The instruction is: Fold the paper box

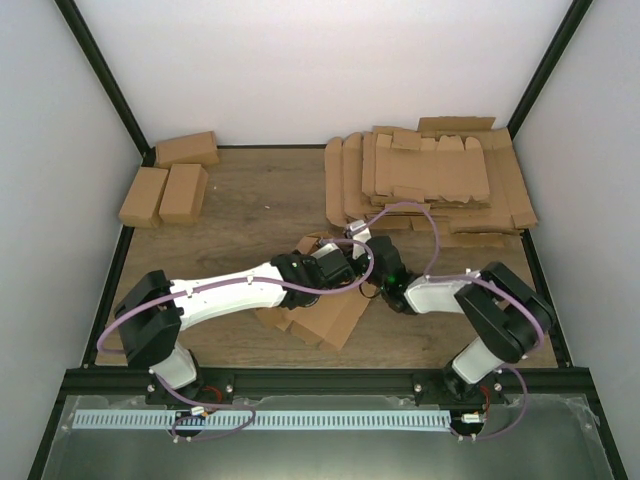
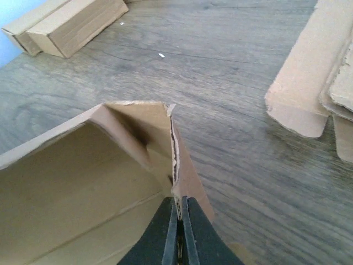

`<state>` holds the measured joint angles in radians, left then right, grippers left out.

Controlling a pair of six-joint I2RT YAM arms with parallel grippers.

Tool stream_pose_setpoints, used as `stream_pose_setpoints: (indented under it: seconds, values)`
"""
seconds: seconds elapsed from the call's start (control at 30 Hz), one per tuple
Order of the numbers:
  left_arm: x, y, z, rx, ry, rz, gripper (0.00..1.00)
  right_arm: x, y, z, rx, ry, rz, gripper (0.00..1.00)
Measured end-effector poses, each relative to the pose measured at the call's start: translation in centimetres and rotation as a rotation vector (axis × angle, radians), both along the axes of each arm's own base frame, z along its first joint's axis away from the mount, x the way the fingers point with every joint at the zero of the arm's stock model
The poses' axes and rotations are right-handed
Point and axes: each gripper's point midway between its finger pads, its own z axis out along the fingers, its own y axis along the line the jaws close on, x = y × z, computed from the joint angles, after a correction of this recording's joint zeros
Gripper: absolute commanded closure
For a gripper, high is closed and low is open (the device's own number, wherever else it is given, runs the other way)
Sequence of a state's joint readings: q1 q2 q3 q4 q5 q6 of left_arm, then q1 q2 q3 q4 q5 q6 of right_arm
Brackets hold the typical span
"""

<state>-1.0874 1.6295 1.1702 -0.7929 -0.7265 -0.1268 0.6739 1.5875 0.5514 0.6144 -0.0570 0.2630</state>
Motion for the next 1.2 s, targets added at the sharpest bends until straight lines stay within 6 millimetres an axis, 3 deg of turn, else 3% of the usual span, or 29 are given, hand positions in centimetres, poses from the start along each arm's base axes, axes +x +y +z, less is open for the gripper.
stream_pose_setpoints:
  seconds: [0.27, 0.67, 0.87, 1.03, 1.2]
  values:
    - [-0.2, -0.3, 0.1, -0.001, -0.004, -0.009, 0.96, -3.3, 0.0, 1.4, 0.028, -0.031, 0.035, 0.97]
    - [-1.8, -2.1, 0.0, -0.029, 0.002, -0.061, 0.96, -5.2, 0.3, -1.8, 0.013, 0.057, 0.043, 0.95]
    - [-3.2, -3.5, -1.1, -0.008, 0.012, -0.105, 0.96, -6.5, 0.3, -2.9, 0.016, 0.096, 0.055, 0.85]
    - [-3.2, -3.4, -2.0, 0.016, 0.013, -0.103, 0.96, -7.4, -0.1, -3.7, 0.021, 0.122, 0.06, 0.71]
    - [-3.1, -3.2, -2.0, 0.023, 0.002, -0.1, 0.96, -7.7, 0.0, -3.1, 0.041, 0.117, 0.075, 0.64]
